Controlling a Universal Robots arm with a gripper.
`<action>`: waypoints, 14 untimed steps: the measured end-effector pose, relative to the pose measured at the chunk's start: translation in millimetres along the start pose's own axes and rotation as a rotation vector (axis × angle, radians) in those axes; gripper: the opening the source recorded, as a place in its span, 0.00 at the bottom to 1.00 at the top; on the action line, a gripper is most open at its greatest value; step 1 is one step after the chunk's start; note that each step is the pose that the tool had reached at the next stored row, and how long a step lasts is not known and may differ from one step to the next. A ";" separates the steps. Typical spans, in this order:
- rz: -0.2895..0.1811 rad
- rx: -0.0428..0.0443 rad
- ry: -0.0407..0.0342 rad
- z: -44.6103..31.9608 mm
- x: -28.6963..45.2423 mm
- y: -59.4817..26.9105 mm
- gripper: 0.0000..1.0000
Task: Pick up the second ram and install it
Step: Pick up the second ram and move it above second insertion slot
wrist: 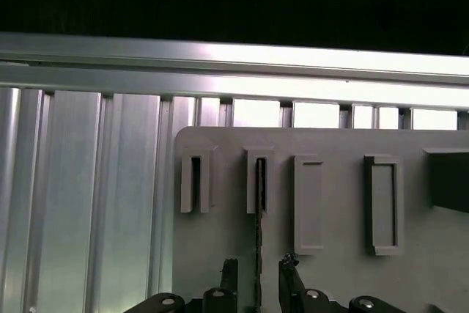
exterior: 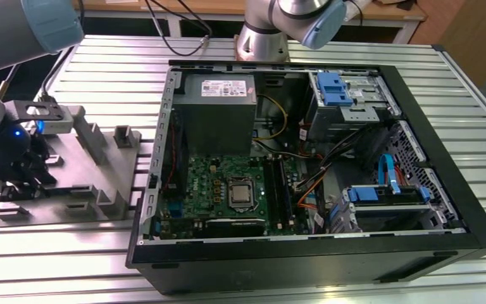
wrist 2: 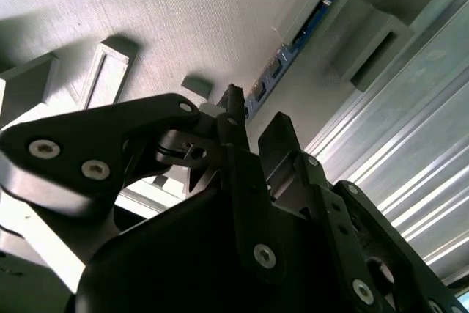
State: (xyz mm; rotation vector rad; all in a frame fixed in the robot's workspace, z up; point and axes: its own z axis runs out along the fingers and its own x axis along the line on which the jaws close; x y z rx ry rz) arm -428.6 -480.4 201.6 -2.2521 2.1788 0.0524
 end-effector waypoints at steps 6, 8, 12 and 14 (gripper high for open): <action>0.000 0.0001 0.0000 0.1 0.0 0.2 0.27; 0.000 0.0001 0.0000 0.1 0.0 0.2 0.26; 0.000 0.0001 0.0000 0.1 0.0 0.2 0.19; 0.000 0.0001 -0.0005 0.1 0.0 0.3 0.19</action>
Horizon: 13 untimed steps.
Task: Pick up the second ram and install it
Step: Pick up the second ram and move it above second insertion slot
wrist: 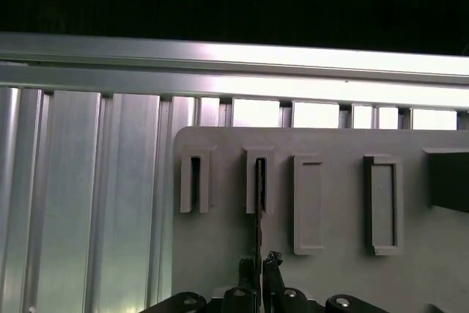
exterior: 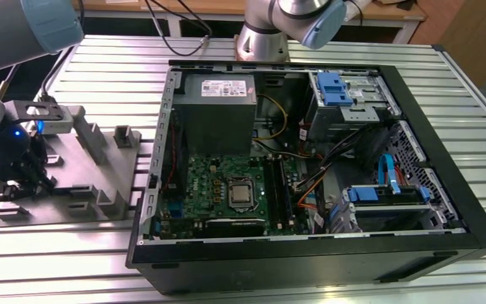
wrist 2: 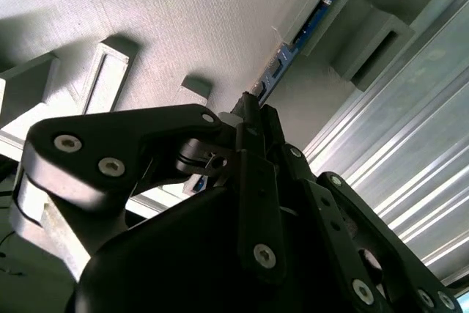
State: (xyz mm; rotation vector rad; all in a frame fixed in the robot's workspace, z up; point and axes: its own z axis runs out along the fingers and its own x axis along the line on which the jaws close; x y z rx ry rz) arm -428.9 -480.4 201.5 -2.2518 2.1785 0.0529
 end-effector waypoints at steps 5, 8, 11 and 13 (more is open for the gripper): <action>0.000 0.0000 -0.0004 -0.2 0.0 0.0 0.19; 0.000 0.0000 -0.0005 -0.2 0.0 0.0 0.19; 0.000 0.0000 -0.0006 -0.2 0.0 0.0 0.18; 0.000 0.0000 -0.0007 -0.2 0.0 0.0 0.11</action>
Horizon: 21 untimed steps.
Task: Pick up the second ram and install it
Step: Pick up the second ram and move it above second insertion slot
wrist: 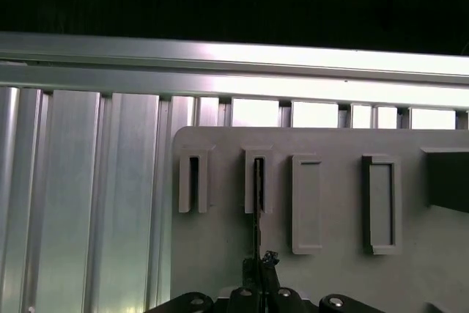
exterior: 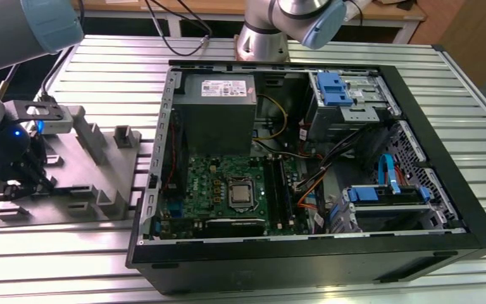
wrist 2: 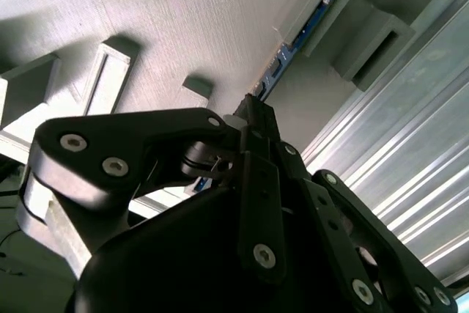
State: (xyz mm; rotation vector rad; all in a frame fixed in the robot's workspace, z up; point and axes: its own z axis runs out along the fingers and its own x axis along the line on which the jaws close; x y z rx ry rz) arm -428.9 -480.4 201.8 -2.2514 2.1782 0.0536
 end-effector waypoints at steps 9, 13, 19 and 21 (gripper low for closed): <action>0.000 0.0000 -0.0006 0.0 0.0 0.0 0.11; 0.000 -0.0001 -0.0005 -1.2 0.0 0.0 0.11; 0.000 0.0000 -0.0006 -6.5 -0.2 0.1 0.11; 0.000 0.0000 -0.0006 -9.9 -0.3 0.2 0.11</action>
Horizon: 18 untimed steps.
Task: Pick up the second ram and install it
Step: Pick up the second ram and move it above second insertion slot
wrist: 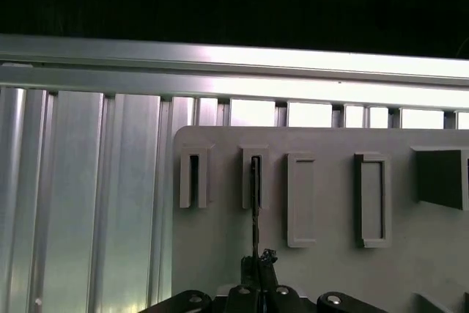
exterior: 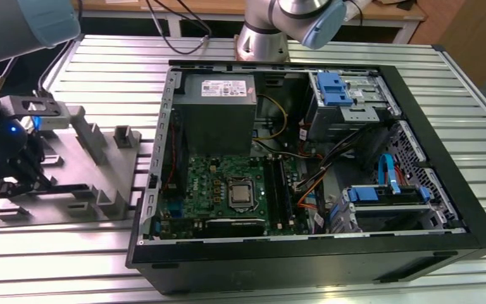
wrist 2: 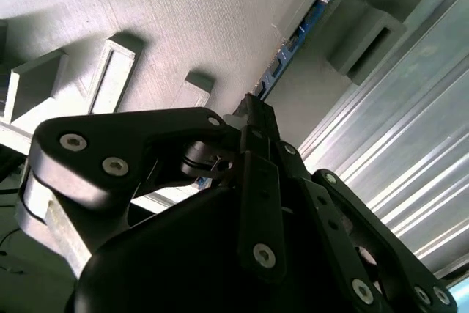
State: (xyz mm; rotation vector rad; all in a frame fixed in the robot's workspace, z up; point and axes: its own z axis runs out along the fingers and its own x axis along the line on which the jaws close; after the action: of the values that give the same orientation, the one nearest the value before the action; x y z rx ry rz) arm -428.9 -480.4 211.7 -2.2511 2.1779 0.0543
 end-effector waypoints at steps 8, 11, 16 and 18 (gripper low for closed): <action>0.000 0.0001 0.0000 -14.6 -0.5 0.2 0.11; 0.000 0.0001 0.0000 -21.3 -0.7 0.4 0.11; 0.000 0.0000 0.0002 -33.2 -1.0 0.6 0.11; 0.000 -0.0001 0.0002 -38.7 -1.2 0.7 0.11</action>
State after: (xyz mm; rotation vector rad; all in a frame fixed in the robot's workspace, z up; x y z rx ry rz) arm -428.8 -480.4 250.4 -2.2513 2.1780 0.0541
